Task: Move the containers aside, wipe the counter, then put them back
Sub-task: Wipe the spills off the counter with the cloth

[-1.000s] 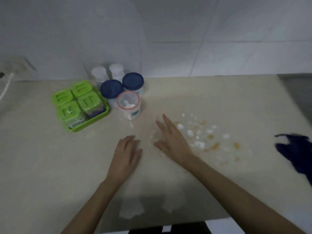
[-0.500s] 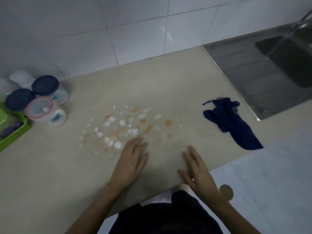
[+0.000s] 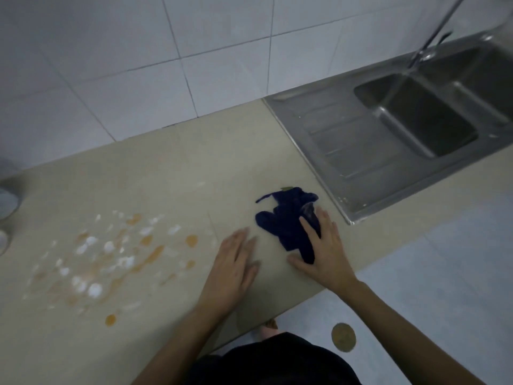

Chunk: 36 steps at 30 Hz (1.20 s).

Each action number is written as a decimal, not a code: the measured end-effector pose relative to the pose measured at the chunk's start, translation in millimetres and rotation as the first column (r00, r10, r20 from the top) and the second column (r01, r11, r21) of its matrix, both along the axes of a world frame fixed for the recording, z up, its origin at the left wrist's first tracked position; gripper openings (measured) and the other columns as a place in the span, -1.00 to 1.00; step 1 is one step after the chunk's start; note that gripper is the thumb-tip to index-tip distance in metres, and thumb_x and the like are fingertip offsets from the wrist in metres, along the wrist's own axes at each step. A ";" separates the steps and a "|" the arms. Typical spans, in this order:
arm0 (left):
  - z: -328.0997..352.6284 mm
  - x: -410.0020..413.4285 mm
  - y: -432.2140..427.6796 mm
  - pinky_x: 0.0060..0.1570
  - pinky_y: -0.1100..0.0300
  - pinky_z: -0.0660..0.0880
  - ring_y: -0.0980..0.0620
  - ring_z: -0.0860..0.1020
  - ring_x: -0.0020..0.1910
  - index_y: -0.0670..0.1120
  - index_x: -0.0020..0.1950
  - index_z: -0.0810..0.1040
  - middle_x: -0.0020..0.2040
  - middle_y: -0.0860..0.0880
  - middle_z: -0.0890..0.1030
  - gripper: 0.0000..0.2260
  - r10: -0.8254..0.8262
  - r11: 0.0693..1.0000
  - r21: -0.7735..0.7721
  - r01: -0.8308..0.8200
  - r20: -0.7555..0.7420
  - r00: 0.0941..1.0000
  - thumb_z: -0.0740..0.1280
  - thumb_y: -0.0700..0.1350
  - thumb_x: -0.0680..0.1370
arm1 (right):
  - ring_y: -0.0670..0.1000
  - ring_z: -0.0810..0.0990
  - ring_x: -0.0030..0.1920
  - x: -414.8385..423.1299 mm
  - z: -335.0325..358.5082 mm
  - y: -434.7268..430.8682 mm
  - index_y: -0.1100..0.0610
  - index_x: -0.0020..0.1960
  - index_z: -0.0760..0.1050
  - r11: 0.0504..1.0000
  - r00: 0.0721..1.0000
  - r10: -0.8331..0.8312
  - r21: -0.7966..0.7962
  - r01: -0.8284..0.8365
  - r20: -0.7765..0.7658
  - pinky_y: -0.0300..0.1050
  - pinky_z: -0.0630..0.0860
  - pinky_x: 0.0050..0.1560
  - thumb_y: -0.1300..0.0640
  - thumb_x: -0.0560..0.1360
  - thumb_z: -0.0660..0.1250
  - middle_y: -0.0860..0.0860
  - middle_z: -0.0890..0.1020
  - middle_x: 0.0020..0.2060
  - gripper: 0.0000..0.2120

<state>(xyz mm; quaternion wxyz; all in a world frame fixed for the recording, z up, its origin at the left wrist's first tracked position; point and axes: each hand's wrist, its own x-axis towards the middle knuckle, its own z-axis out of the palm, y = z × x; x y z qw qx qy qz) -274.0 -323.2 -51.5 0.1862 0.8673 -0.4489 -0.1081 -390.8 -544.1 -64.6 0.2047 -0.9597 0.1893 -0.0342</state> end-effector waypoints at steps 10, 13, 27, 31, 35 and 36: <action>-5.4 -15.7 -5.8 0.50 0.22 -0.24 0.05 0.03 0.54 -0.07 0.50 0.26 0.56 -0.06 0.13 -0.52 0.109 0.994 0.019 -0.109 -0.004 0.994 0.07 0.13 0.63 | 0.18 -0.12 0.55 15.9 -12.5 -32.6 0.00 0.53 0.08 0.969 0.970 0.245 -0.014 -0.245 -0.011 0.22 0.01 0.51 -0.23 0.51 0.19 0.18 -0.05 0.54 -0.32; -5.4 -15.4 8.9 0.50 0.23 -0.25 0.08 -0.01 0.55 -0.06 0.51 0.23 0.57 -0.03 0.09 -0.51 0.161 0.987 0.026 -0.160 -0.007 0.987 0.06 0.13 0.64 | 0.23 0.03 0.53 19.5 -15.9 -27.5 0.05 0.47 0.19 0.972 0.973 0.228 0.049 -0.230 0.039 0.28 0.17 0.45 -0.08 0.54 0.24 0.18 0.04 0.53 -0.44; 1.7 -19.9 164.5 0.52 0.08 0.04 0.03 0.14 0.52 -0.14 0.47 0.28 0.51 -0.06 0.25 -0.53 0.563 0.826 -0.002 -0.564 -0.053 0.825 0.13 0.03 0.61 | 0.23 0.10 0.52 112.7 -25.7 193.6 0.08 0.50 0.13 0.790 0.793 0.605 -0.073 -0.609 -0.070 0.15 0.13 0.51 0.02 0.53 0.15 0.23 0.14 0.51 -0.44; -0.3 -1.0 234.0 0.48 -0.01 0.12 -0.06 0.21 0.49 -0.16 0.42 0.36 0.49 -0.11 0.29 -0.55 0.543 0.838 0.067 -0.542 -0.004 0.840 0.10 0.05 0.61 | 0.14 0.12 0.52 113.9 -16.6 174.7 0.07 0.47 0.20 0.759 0.759 0.651 -0.025 -0.651 -0.020 0.09 0.18 0.49 0.00 0.56 0.16 0.16 0.15 0.52 -0.50; -5.6 22.7 268.6 0.50 0.03 0.06 -0.04 0.16 0.51 -0.17 0.42 0.36 0.50 -0.11 0.28 -0.55 0.557 0.825 0.095 -0.557 0.028 0.830 0.09 0.05 0.61 | 0.12 0.20 0.50 88.8 -4.2 116.1 0.15 0.40 0.32 0.881 0.881 0.472 0.000 -0.473 0.034 0.12 0.25 0.45 0.05 0.54 0.21 0.11 0.17 0.51 -0.55; -7.9 27.5 274.9 0.51 0.04 0.05 -0.03 0.15 0.52 -0.17 0.42 0.35 0.50 -0.11 0.27 -0.54 0.555 0.827 0.090 -0.555 0.028 0.831 0.10 0.06 0.62 | 0.13 0.21 0.49 84.0 -5.0 106.5 0.16 0.37 0.33 0.911 0.911 0.411 -0.002 -0.411 0.018 0.11 0.25 0.45 0.04 0.53 0.19 0.13 0.16 0.51 -0.56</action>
